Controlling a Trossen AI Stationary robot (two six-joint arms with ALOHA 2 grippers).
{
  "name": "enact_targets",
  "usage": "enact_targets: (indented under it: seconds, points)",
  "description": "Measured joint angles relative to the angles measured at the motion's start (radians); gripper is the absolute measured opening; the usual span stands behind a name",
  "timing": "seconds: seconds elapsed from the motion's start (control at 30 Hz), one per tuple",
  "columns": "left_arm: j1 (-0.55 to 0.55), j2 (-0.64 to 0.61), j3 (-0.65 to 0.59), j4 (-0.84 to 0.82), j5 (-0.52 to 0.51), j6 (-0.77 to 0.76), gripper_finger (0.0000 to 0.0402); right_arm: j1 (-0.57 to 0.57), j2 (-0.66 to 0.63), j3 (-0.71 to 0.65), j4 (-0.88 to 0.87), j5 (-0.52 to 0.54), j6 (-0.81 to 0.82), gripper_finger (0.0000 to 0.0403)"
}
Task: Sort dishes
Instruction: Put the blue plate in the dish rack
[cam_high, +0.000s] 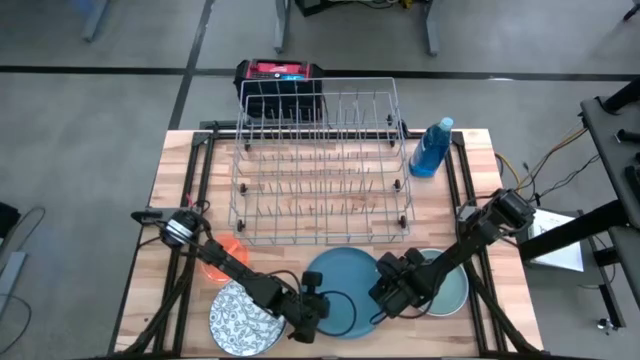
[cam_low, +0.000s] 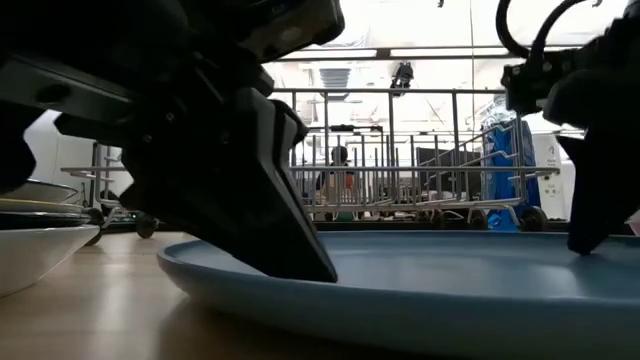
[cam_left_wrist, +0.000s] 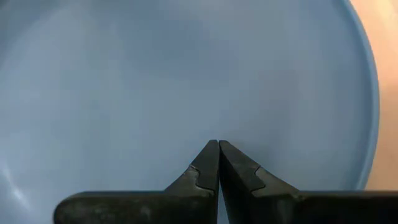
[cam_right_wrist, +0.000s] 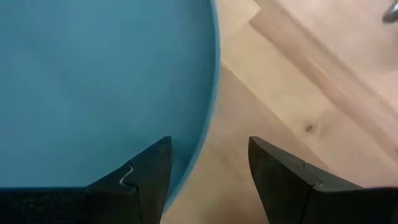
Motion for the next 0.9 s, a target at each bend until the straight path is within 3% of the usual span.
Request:
enact_targets:
  seconds: [0.27,0.5,0.67,0.9]
  points:
    - [-0.001,0.019,0.0,0.041,0.001,0.003,0.0,-0.013,-0.012,-0.08,0.237,-0.029,-0.094,0.0202]
    - [-0.004,0.022,-0.001,0.063,-0.031,0.004,0.0,-0.019,-0.028,-0.079,0.249,-0.043,-0.142,0.0182]
    - [-0.004,0.025,-0.003,0.101,-0.061,0.009,0.0,-0.018,-0.045,-0.079,0.251,-0.04,-0.189,0.0132]
    - [0.002,0.03,-0.005,0.157,-0.173,0.012,0.0,-0.018,-0.051,-0.074,0.271,0.0,-0.189,0.0025]
